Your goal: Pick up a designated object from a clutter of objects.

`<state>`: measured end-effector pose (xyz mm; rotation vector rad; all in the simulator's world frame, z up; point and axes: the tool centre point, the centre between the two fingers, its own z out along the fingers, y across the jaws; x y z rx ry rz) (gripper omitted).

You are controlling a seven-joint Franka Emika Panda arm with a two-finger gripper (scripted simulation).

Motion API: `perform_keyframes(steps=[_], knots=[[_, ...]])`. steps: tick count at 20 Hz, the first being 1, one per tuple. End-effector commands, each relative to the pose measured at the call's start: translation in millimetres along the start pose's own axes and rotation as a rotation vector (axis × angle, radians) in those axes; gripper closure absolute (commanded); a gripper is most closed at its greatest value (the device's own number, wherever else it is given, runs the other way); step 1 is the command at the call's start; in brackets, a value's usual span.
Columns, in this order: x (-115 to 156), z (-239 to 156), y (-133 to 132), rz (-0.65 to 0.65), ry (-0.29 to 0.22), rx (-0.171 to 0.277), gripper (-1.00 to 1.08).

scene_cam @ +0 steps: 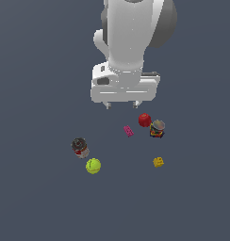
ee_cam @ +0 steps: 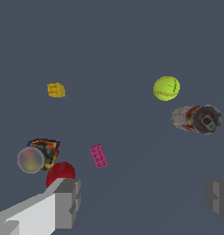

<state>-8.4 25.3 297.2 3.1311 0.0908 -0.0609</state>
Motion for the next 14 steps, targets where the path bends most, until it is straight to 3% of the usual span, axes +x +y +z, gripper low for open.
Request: perform_keyframes(steps=[1,9,14], knots=[[0.0,0.0,0.0,0.0,0.0,0.0,-0.92],[7.5,-25.0,-22.5,-0.046,0.054,-0.013,-0.92],[7.4,-25.0,-23.1,-0.047,0.055,-0.013,-0.92]])
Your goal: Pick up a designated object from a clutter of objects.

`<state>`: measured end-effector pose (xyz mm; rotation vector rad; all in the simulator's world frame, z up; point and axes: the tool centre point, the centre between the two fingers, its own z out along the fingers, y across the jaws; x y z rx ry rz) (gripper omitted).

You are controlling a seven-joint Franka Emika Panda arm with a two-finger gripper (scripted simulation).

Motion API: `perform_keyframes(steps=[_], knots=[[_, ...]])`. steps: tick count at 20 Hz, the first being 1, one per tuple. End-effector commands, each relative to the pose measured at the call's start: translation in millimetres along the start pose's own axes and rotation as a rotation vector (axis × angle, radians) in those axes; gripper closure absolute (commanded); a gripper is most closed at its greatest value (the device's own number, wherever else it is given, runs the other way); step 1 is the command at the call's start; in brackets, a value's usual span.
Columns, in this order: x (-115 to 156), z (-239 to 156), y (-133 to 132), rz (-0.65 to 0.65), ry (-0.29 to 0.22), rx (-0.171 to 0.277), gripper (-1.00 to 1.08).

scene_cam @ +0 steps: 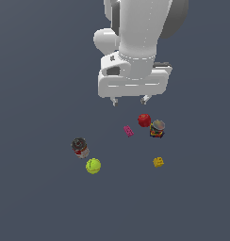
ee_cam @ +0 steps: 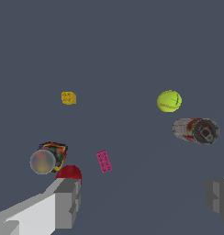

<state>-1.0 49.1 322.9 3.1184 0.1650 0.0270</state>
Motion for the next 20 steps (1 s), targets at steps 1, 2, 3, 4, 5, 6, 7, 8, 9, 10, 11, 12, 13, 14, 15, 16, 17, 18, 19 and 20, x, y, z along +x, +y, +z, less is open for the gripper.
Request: perform_keyframes(steps=[1,2,3,4,5,6,7,8,9,10,11,12,13,14,15,16,17,18,19,20], knots=[[-0.6,2.8,-0.8,0.001,-0.002,0.0,-0.92],[-0.9,4.7,-2.0,0.001,-0.002,0.0,-0.92],[-1.3,7.0,-3.9,0.0,-0.002,-0.001,-0.92],[-1.7,9.8,-5.6,0.0,-0.002,-0.001,-0.92],[-2.4,13.1,-8.3,-0.001,-0.001,-0.001,-0.92],[-3.2,16.9,-10.7,-0.001,-0.001,-0.001,-0.92],[-4.2,21.4,-13.9,-0.002,-0.002,-0.001,-0.92],[-5.5,26.1,-16.9,-0.002,-0.002,-0.001,-0.92],[-6.7,31.5,-20.8,-0.002,-0.002,-0.002,-0.92],[-8.3,37.3,-24.7,-0.003,-0.003,-0.002,-0.92],[-10.2,43.5,-28.9,-0.004,-0.003,-0.002,-0.92],[-12.4,50.1,-33.5,-0.004,-0.003,-0.002,-0.92],[-14.8,57.2,-38.4,-0.005,-0.003,-0.003,-0.92],[-17.7,64.7,-43.6,-0.006,-0.004,-0.003,-0.92],[-20.9,72.6,-49.1,-0.007,-0.004,-0.003,-0.92],[-24.6,80.9,-54.9,-0.009,-0.004,-0.002,-0.92],[-28.8,89.5,-60.8,-0.01,-0.005,-0.002,-0.92],[-33.5,98.5,-67.0,-0.011,-0.005,-0.002,-0.92],[-38.5,107.4,-73.2,-0.012,-0.006,-0.001,-0.92],[-43.8,116.2,-79.3,-0.014,-0.006,-0.001,-0.92]])
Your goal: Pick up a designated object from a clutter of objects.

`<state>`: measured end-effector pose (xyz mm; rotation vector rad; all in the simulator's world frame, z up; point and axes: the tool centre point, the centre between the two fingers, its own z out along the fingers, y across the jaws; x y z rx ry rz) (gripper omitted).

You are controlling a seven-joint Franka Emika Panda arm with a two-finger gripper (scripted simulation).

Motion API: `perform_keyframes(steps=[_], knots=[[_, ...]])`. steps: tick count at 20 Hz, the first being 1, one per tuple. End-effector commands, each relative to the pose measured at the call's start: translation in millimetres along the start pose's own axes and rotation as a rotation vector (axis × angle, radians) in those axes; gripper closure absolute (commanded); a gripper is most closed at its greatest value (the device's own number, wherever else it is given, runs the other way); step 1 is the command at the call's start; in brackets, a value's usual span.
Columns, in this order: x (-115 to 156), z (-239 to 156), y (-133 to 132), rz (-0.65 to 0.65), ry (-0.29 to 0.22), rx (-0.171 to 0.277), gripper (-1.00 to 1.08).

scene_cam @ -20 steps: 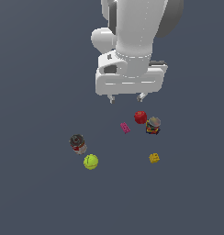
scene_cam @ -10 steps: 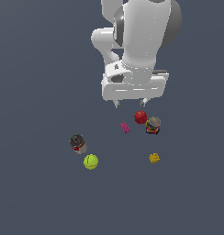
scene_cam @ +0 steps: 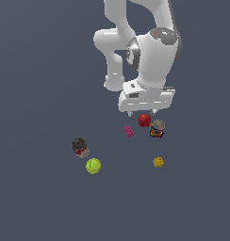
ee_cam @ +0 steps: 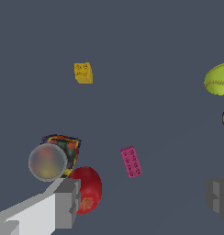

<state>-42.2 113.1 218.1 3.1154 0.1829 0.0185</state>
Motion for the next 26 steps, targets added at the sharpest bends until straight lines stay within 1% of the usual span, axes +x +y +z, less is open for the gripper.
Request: perform_keyframes(steps=[1,8,15,20,26], knots=[[-13.2,22.0,-15.5,-0.004,-0.001,0.002,-0.92],[-55.3,73.8,-51.4,-0.013,-0.005,0.01,-0.92],[-87.3,102.6,-70.9,-0.02,-0.009,0.018,-0.92],[-99.0,111.6,-76.8,-0.022,-0.01,0.021,-0.92],[-100.1,113.3,-77.3,-0.023,-0.011,0.021,-0.92]])
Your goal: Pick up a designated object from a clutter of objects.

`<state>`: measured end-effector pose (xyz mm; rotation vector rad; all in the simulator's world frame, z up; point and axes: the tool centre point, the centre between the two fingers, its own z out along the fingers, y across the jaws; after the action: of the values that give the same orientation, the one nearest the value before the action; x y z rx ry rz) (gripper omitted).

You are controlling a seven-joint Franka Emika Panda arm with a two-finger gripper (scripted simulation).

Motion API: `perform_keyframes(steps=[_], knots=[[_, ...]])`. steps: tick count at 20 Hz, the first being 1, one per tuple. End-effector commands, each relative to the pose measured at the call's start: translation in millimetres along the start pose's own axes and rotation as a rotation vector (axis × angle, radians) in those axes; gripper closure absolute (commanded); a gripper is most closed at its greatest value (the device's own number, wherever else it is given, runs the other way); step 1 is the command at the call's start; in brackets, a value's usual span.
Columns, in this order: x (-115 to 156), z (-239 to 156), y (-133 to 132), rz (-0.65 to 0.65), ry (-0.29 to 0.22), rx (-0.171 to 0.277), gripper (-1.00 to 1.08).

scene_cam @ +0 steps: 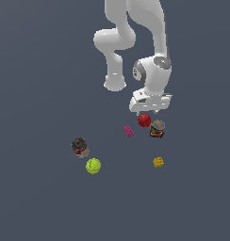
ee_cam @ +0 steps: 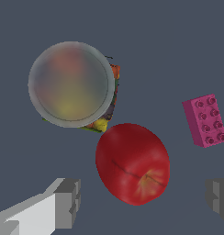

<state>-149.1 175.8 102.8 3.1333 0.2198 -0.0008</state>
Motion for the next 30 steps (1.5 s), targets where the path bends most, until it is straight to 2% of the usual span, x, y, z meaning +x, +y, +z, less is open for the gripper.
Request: perform_keyframes(steps=[1,13,19,20,30], knots=[[-0.2,1.9,0.0,0.0,0.0,0.0,-0.92],[-1.8,43.2,-0.5,0.0,0.0,0.001,-0.92],[-1.1,50.6,-0.5,0.0,0.0,0.001,-0.92],[-1.1,50.6,-0.5,0.0,0.0,0.001,1.08],[-1.4,49.7,-0.6,0.0,0.001,0.0,1.08]])
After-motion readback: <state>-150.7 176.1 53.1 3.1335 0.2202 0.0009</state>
